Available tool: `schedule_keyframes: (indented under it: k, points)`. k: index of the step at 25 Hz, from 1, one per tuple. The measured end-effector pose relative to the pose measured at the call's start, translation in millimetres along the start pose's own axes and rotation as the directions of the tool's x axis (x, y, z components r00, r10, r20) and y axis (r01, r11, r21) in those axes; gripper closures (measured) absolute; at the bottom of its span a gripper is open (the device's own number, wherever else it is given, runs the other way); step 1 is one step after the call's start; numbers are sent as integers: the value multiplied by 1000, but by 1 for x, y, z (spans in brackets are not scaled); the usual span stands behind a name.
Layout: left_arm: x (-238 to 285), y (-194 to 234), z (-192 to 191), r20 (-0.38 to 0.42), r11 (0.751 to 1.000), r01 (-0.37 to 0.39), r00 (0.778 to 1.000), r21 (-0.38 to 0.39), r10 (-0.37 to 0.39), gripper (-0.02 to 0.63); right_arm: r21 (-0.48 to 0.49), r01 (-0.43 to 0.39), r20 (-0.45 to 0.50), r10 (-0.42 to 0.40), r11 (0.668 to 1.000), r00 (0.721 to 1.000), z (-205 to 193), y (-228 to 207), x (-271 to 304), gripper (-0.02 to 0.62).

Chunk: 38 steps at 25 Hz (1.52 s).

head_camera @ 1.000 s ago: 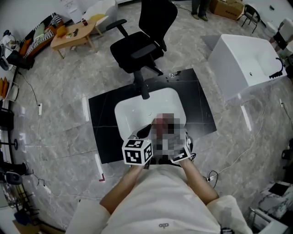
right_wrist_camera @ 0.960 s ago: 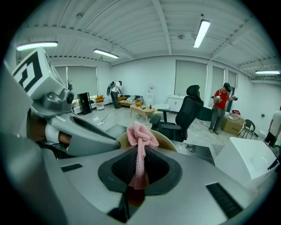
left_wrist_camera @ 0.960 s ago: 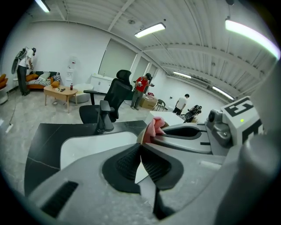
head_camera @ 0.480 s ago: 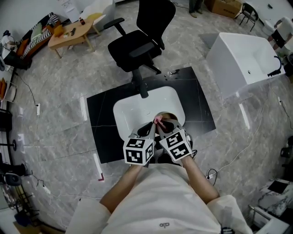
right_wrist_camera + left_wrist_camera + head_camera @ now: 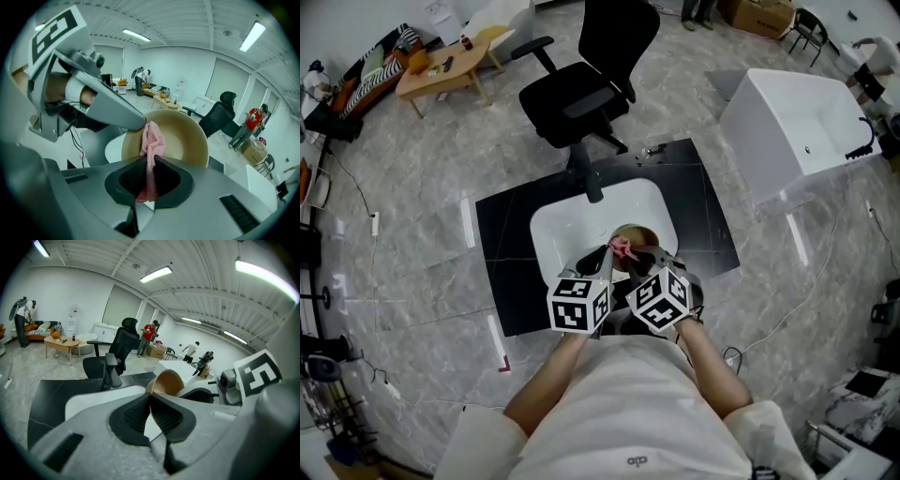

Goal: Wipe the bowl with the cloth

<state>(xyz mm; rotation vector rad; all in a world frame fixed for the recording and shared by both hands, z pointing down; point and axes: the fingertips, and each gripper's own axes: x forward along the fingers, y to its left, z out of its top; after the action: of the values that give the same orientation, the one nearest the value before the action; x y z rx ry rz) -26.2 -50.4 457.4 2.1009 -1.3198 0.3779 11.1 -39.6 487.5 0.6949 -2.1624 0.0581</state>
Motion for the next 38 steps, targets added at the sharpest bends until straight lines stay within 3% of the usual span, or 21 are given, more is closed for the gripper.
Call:
schedule_keyframes:
  k: [8,16,19,22,26,31,38]
  points:
    - [-3,1,4,7,1000,-4,1000,16,4,589,-203,153,-46,-165,967,985,3,-27,-9,567]
    - [-6,2,9,24,1000,12,1000,-4,-12,589,-178,103,-47,-113,979,993,5,-7,-4,567]
    - [-5,0,7,19,999,30,999,-22,-29,589,-115,53,-14,-55,992,998,10,3,-2,567]
    - [-6,0,4,18,998,46,999,-45,-45,589,10,-1,44,0,1000,999,16,5,-2,567]
    - [-7,-2,3,17,998,51,999,-47,-50,588,174,-42,143,17,984,990,29,-5,-8,567]
    - [-7,-6,1,12,998,50,999,-31,-50,588,328,-36,214,-38,944,976,35,-21,-13,567]
    - [-8,-3,3,29,999,41,999,-36,-40,589,446,88,220,-205,890,954,31,-50,-24,567]
